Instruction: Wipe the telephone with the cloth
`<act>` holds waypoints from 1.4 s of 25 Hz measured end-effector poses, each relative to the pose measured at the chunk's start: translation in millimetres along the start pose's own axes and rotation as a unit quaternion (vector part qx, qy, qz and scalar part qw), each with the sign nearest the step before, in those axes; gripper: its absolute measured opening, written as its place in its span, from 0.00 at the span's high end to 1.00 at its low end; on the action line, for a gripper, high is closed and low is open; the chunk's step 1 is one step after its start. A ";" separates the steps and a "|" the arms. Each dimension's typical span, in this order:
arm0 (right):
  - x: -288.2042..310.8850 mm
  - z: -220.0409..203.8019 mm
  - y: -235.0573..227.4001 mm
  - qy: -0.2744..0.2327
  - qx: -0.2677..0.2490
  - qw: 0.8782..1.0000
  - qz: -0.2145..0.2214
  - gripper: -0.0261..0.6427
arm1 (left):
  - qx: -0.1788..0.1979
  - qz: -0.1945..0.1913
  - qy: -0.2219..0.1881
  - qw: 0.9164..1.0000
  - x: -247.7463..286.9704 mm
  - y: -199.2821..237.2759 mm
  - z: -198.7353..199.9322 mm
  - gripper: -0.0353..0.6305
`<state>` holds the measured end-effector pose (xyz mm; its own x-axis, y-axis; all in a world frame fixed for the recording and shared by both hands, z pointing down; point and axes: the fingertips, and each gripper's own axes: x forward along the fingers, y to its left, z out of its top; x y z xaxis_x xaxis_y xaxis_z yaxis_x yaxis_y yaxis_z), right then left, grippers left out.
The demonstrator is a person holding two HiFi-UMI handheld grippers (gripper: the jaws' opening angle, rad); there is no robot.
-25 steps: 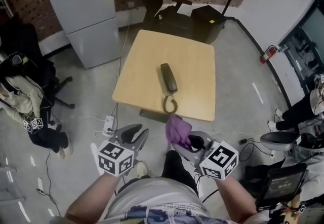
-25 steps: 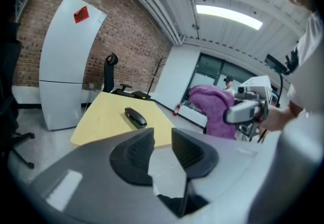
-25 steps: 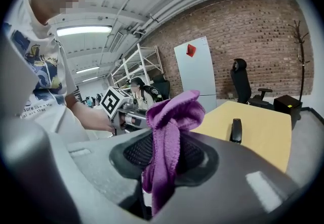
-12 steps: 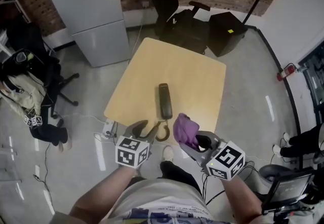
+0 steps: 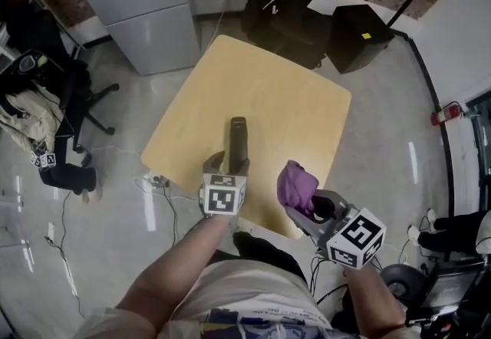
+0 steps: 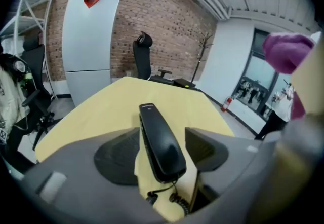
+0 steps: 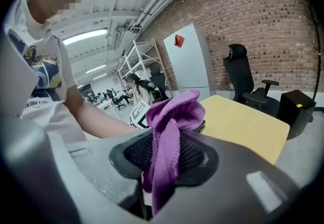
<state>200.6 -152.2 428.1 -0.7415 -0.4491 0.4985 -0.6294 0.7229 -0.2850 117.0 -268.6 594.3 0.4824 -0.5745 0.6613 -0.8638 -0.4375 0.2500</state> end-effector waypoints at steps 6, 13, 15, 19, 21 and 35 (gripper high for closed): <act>-6.1 -7.0 -16.6 0.003 0.013 1.000 0.001 0.80 | -0.008 0.041 0.002 0.999 34.8 7.5 -0.4 0.50; -8.8 -14.1 -25.2 0.011 0.024 1.000 0.003 0.80 | -0.005 0.072 0.023 0.997 55.1 14.2 -7.2 0.49; -9.0 -15.8 -27.5 0.011 0.025 1.000 0.002 0.80 | -0.005 0.069 0.024 0.997 58.6 13.3 -8.9 0.50; -11.0 -16.4 -26.4 0.013 0.026 1.000 0.002 0.80 | -0.017 0.063 0.023 0.998 58.0 13.2 -12.4 0.53; -12.1 -17.0 -26.1 0.014 0.027 1.000 0.002 0.80 | -0.022 0.063 0.020 0.998 57.6 13.7 -11.5 0.54; -7.1 -10.1 -22.2 0.009 0.018 1.000 0.010 0.80 | 0.003 0.032 0.005 0.999 32.9 17.2 -0.8 0.56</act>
<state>222.2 -159.8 439.2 -0.7497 -0.4247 0.5075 -0.6228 0.7121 -0.3241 117.9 -294.5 620.9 0.4242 -0.5953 0.6825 -0.8923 -0.4032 0.2029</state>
